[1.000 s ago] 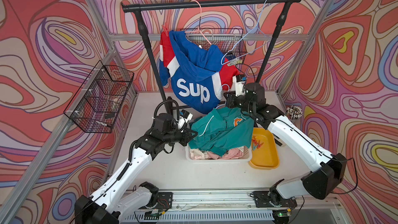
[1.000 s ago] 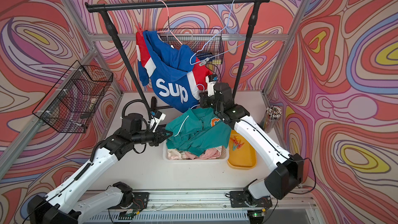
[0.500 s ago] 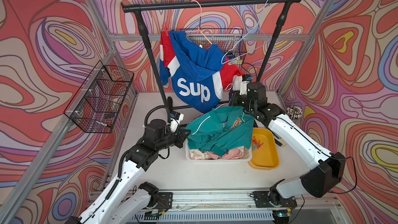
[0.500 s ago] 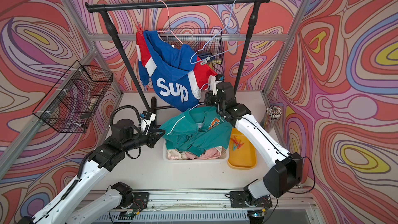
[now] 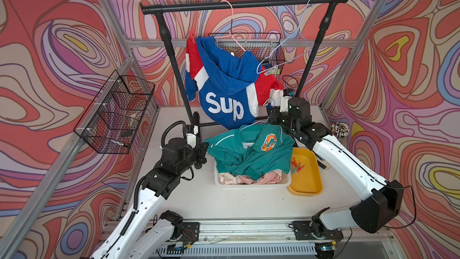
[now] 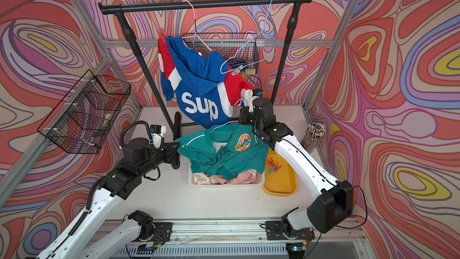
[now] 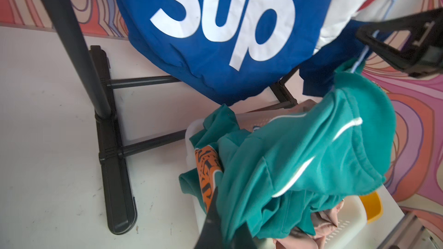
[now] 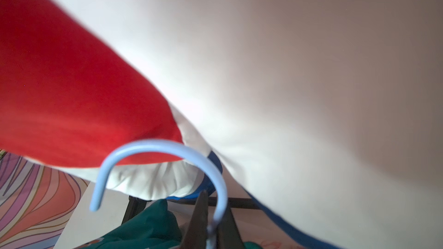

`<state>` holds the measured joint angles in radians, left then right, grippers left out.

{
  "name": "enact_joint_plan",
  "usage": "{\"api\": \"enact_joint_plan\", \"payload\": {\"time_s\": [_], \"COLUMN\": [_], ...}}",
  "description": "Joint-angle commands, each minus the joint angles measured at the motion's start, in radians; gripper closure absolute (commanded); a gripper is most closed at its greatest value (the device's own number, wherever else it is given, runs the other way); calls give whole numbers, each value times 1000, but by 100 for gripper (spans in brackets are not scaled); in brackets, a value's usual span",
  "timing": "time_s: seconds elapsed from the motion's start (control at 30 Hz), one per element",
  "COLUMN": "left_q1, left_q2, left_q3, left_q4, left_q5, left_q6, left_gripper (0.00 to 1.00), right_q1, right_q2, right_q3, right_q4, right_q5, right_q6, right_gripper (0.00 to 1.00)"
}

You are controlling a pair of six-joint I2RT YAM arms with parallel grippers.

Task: Remove the clothespins securing jackets to the hanger
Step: Remove the jacket from the hanger.

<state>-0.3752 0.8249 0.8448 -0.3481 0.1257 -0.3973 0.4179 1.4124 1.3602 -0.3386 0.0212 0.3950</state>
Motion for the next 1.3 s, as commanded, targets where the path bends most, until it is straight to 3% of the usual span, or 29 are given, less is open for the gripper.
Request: {"api": "enact_joint_plan", "payload": {"time_s": [0.0, 0.27, 0.4, 0.6, 0.77, 0.83, 0.97, 1.17, 1.27], "left_q1": [67, 113, 176, 188, 186, 162, 34, -95, -118], "left_q2": [1, 105, 121, 165, 225, 249, 293, 399, 438], "left_q3": [58, 85, 67, 71, 78, 83, 96, 75, 45], "left_q4": [-2, 14, 43, 47, 74, 77, 76, 132, 179], "left_q5": [-153, -155, -112, -107, 41, 84, 46, 25, 34], "left_q6": [-64, -108, -132, -128, -97, -79, -17, -38, -76], "left_gripper": [100, 100, 100, 100, 100, 100, 100, 100, 100], "right_q1": [-74, -83, -96, -116, -116, -116, -117, -113, -108], "right_q2": [-55, -122, -156, -181, -178, -175, -166, -170, -175], "right_q3": [-33, -83, -99, -119, -123, -129, -143, -162, -172], "right_q4": [10, 52, 44, 57, 80, 99, 133, 148, 145], "right_q5": [102, -4, -2, -33, -104, -140, -214, -268, -270], "right_q6": [-30, -37, -41, -26, -14, -5, 25, 43, 46], "right_gripper": [100, 100, 100, 100, 100, 100, 100, 100, 100]}}
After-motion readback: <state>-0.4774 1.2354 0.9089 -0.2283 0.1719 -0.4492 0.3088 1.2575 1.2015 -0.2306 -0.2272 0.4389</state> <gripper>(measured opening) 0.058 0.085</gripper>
